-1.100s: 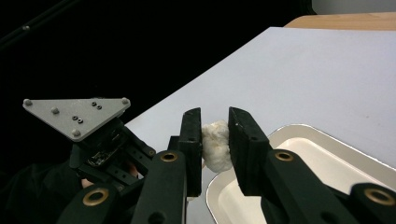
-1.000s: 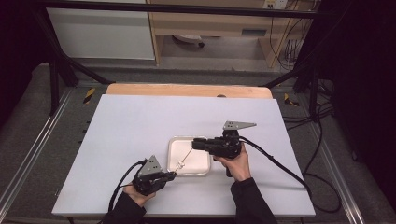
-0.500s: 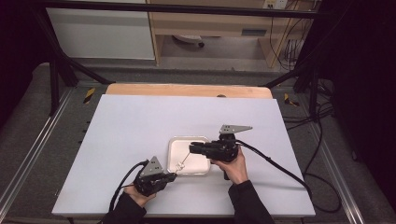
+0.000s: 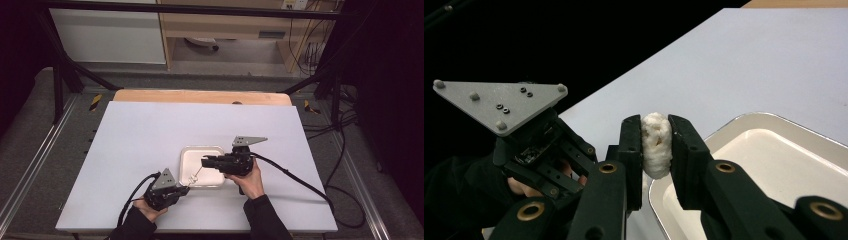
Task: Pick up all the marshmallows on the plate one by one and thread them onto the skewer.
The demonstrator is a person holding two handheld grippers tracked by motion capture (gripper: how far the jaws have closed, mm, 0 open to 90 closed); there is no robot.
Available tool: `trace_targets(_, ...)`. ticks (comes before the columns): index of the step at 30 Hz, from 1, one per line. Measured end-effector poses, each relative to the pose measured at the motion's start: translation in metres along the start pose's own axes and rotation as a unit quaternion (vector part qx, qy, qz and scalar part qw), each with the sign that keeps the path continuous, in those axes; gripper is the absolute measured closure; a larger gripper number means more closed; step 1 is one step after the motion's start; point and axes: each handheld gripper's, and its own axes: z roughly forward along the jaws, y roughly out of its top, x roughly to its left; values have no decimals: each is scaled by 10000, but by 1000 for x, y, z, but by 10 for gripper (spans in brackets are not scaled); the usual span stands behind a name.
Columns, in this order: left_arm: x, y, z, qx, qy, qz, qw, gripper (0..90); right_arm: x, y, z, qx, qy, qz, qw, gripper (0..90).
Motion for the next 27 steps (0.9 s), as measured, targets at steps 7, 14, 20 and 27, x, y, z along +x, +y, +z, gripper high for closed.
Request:
trace_targets(7, -1, 0, 1, 95, 1, 45, 9999, 884, 0, -2, 1, 160, -60, -40, 9998, 784)
trace_targets(14, -1, 0, 3, 221, 26, 119, 9997, 884, -1, -4, 2, 320, -96, -48, 9994, 788)
trace_targets(20, -2, 0, 4, 323, 65, 210, 9992, 884, -1, -7, 3, 412, -65, -31, 9991, 791)
trace_targets(27, -3, 0, 5, 337, 49, 217, 9992, 885, -1, -9, 4, 438, 5, 9, 9990, 793)
